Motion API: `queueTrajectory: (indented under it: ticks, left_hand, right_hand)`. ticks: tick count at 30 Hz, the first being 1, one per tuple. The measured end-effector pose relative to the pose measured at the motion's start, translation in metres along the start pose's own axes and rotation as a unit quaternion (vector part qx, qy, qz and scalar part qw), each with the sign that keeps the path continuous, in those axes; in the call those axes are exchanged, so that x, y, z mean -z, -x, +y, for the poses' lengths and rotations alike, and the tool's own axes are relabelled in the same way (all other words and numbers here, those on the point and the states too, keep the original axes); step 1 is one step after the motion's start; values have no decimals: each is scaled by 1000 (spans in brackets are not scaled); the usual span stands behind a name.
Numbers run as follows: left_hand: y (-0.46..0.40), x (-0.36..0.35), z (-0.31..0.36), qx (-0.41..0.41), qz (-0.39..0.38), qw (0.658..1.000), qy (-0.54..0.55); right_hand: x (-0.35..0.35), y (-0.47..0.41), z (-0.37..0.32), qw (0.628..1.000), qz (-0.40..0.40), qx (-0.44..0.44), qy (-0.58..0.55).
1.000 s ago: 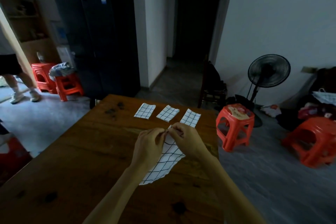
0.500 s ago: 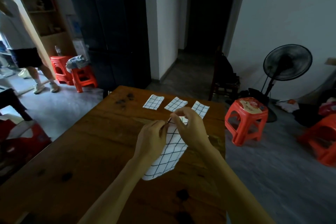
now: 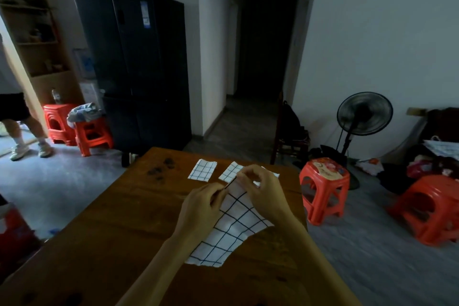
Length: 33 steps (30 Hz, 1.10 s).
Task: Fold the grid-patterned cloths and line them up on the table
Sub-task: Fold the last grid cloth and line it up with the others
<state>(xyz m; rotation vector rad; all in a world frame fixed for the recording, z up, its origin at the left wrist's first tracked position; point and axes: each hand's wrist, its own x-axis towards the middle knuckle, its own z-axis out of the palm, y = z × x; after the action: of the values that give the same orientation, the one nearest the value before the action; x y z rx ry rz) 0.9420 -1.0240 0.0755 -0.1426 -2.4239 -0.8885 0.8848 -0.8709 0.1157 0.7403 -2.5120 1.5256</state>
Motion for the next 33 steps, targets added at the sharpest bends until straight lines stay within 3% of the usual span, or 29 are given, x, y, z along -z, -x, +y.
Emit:
queueTrajectory:
  ticks: [7, 10, 13, 16, 19, 22, 24, 28, 33]
  left_hand:
    - [-12, 29, -32, 19, -32, 999, 20]
    - [-35, 44, -30, -13, -20, 1000, -13]
    - [-60, 56, -15, -65, -46, 995, -59]
    - [-80, 61, 5, -106, -59, 991, -62]
    - [-89, 57, 14, -137, -84, 984, -73]
    - [-88, 57, 13, -142, -86, 983, -84]
    - [-83, 63, 9, -122, -64, 986, -91]
    - [-72, 69, -6, -64, -63, 990, -108]
    - [-69, 59, -4, -53, -71, 990, -112]
  right_hand:
    - [2, -14, -15, 991, 117, -19, -62]
    - [4, -21, -14, 988, 149, -17, -40]
    - [9, -25, -15, 974, 180, 61, 125]
    - [8, -31, -24, 915, 147, 166, 337]
    - [5, -36, -33, 880, 118, 193, 418]
    - [15, -36, -34, 883, 76, 149, 438]
    - [25, -33, -26, 905, 53, 124, 403]
    - [34, -25, -13, 929, 86, 137, 332]
    - [34, -19, -9, 946, 68, 96, 303]
